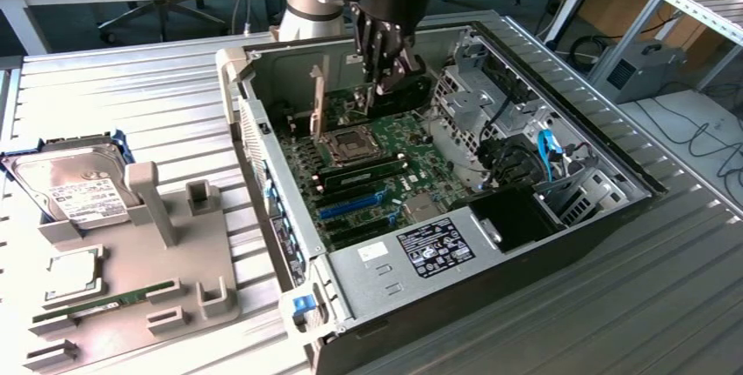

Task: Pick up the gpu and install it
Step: 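Insert the gpu into the slot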

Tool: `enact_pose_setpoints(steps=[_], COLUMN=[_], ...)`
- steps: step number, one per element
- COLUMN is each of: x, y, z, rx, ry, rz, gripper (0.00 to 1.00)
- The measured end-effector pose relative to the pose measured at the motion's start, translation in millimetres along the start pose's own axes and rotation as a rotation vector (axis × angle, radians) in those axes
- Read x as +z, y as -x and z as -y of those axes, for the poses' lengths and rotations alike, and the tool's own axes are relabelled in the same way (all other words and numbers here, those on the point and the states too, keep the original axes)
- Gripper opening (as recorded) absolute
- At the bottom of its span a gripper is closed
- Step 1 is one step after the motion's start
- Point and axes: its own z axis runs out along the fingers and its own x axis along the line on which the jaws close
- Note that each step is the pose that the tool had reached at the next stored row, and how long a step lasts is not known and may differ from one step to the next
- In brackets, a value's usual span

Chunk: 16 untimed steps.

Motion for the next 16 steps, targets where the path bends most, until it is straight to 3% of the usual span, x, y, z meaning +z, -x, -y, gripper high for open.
enact_pose_setpoints(steps=[16], x=[2.7], y=[-0.1], z=[-2.7], rx=[0.000], ry=[0.0000], rz=[0.0000], gripper=[0.27])
